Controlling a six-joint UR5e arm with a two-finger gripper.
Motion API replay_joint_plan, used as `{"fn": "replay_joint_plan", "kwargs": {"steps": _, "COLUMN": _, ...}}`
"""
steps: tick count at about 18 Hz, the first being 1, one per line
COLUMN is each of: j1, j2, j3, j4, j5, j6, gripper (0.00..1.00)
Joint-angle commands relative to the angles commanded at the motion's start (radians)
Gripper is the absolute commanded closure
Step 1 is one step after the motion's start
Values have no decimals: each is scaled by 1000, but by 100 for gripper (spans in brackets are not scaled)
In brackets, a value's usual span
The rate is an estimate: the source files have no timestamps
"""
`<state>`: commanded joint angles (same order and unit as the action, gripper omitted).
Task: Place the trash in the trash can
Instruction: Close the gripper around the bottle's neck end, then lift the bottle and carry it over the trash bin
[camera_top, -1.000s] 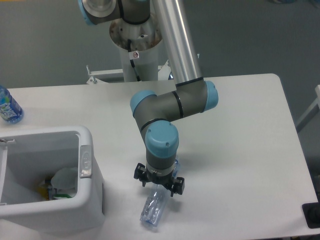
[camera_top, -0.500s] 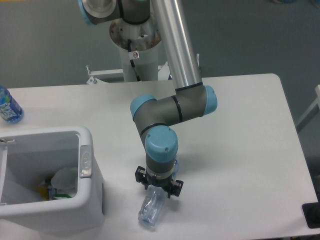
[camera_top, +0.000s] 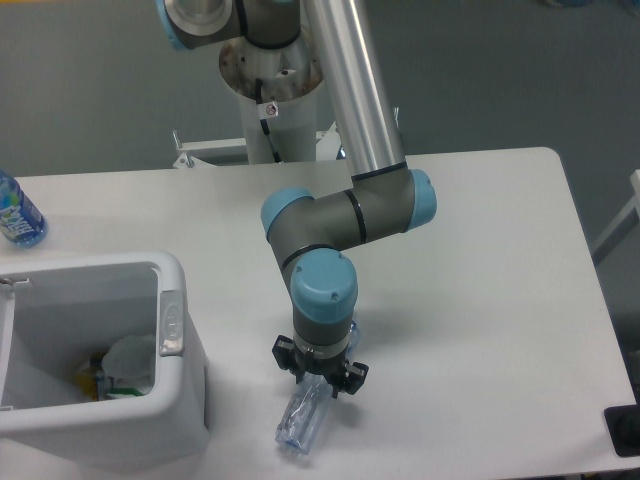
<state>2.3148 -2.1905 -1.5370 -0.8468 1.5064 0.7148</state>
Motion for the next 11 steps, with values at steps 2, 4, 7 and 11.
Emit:
{"fn": "replay_joint_plan", "kwargs": {"steps": 2, "j1": 2, "j2": 3, "j3": 8, "j4": 0, "j5": 0, "j6": 3, "gripper": 39}}
{"fn": "replay_joint_plan", "kwargs": {"steps": 4, "j1": 5, "j2": 8, "j3": 20, "j4": 0, "j5": -2, "j6": 3, "gripper": 41}}
{"fn": "replay_joint_plan", "kwargs": {"steps": 7, "j1": 9, "j2": 12, "j3": 49, "j4": 0, "j5": -3, "j6": 3, "gripper": 41}}
{"fn": "replay_joint_plan", "kwargs": {"steps": 11, "j1": 54, "j2": 47, "j3": 109, "j4": -3, "j5": -23, "j6": -11, "gripper": 41}}
